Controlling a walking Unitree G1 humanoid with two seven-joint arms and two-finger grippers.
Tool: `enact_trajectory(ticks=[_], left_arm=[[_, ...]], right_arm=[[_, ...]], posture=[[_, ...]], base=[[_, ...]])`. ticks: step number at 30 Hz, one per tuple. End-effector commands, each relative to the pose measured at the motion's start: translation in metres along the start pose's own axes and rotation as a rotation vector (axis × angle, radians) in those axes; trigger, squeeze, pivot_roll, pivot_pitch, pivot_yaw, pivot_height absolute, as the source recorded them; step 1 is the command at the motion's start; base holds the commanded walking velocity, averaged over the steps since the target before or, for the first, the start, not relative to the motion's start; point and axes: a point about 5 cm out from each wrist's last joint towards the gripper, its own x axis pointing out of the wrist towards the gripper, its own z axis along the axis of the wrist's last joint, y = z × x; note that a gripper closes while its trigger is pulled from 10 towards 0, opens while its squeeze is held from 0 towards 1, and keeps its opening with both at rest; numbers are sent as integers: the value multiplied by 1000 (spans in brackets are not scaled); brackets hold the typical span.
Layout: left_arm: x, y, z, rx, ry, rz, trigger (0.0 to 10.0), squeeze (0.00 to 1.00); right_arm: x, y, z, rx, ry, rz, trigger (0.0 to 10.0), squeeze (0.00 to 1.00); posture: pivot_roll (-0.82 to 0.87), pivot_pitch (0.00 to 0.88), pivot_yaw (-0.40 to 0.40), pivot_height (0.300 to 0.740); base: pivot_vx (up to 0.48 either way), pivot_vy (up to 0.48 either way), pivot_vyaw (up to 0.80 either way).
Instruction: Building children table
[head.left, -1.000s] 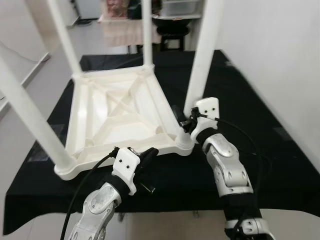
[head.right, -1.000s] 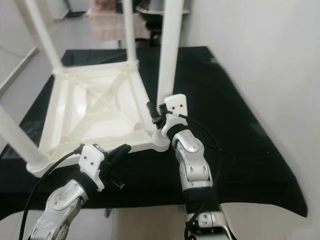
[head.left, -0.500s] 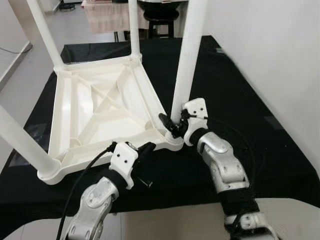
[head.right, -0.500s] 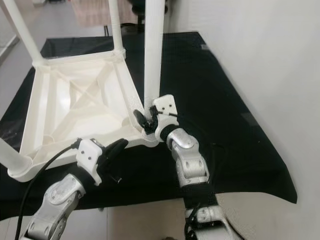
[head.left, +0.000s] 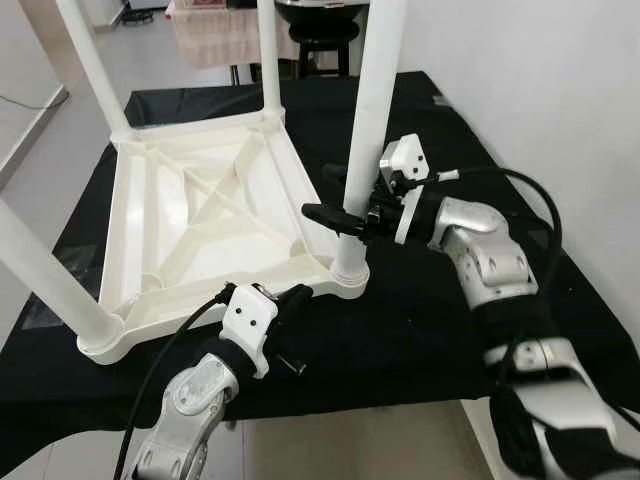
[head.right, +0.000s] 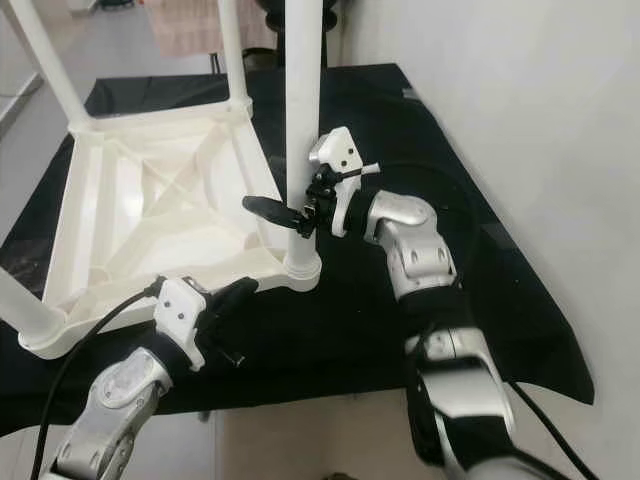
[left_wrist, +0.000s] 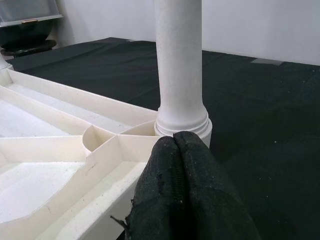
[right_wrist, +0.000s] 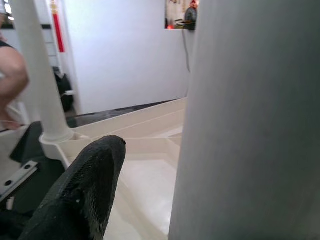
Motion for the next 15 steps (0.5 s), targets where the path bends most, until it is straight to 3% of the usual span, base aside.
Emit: enact_trajectory(ticks=[1,2,3,9,15], left_arm=[[-1,-2,-3,5,12,-7,10000,0],[-1,-2,-3,5,12,-7,10000,0],[0,-2,-3,4,12,-7,10000,0],[0,-2,-2,3,11,-7,10000,0],[0,-2,-2,2,9,-6,10000,0]], right_arm=[[9,2,-2,25,-16,53,4549,0],[9,2,-2,25,-16,53,4549,0],[10,2,-5,50,-13,85,0,0],[9,2,-9,54,4,103,0,0],[4,-6,-15,27,7,21,0,0]], posture=[[24,101,-3,740],[24,101,-3,740],[25,100,-4,740],[25,101,-6,740],[21,104,-8,740]], base=[[0,0,0],[0,0,0],[0,0,0],[0,0,0],[0,0,0]])
